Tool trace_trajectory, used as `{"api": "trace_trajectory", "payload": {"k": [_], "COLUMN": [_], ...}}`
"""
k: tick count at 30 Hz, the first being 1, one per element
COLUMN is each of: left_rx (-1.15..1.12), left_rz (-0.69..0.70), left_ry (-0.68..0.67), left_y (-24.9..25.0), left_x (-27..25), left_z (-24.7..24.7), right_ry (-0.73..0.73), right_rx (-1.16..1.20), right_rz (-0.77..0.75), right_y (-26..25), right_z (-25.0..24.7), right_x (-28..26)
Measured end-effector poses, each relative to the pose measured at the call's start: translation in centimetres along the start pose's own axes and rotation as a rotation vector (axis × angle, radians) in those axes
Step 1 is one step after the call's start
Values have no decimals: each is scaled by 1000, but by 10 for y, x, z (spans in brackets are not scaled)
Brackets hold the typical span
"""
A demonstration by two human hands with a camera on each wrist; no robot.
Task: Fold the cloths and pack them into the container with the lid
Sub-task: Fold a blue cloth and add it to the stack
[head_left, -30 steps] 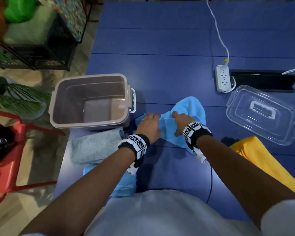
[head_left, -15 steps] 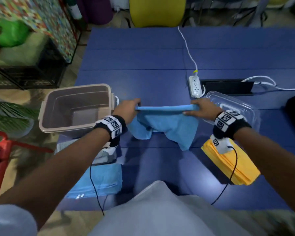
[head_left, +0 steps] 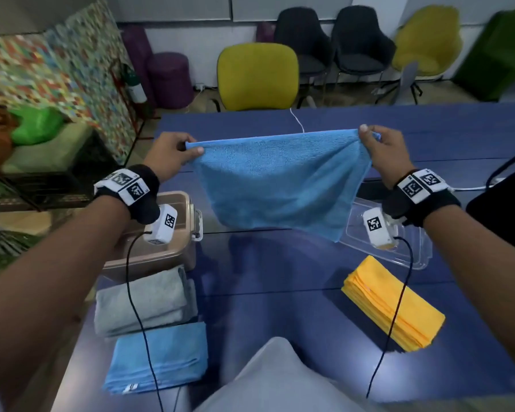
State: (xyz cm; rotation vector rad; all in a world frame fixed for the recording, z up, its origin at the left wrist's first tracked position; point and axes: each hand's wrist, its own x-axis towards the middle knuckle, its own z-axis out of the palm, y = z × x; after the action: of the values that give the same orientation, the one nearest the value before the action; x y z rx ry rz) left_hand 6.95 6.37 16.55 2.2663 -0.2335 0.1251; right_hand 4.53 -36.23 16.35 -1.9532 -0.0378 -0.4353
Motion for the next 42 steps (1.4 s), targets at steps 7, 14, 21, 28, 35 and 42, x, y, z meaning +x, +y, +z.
{"api": "trace_trajectory", "payload": {"k": [7,14,21,28,35,42], "left_rx": [-319,-458,-374,-125,89,420], "left_rz": [-55,-132,-370,-410,-376,-337], "left_ry": [59,-14,-215,-515,-549,-406], "left_y": [17,4,-56,-92,-78,-89], "left_x": [-23,-107,-209,-282,-266,-193], "left_z": [-2,27,82,116,134,157], "right_ry": [19,-56,-326,-700,-924,-865], "right_rx": [-85,-224,-266,-284,-476,-715], "right_rz": [-70,-28,189,322,330,209], "right_y": [-9,17,81,115,127,122], "right_z": [-6,-19,-25,-38,-29,16], "right_x": [-5,-84,-198,-280,-280,-231]}}
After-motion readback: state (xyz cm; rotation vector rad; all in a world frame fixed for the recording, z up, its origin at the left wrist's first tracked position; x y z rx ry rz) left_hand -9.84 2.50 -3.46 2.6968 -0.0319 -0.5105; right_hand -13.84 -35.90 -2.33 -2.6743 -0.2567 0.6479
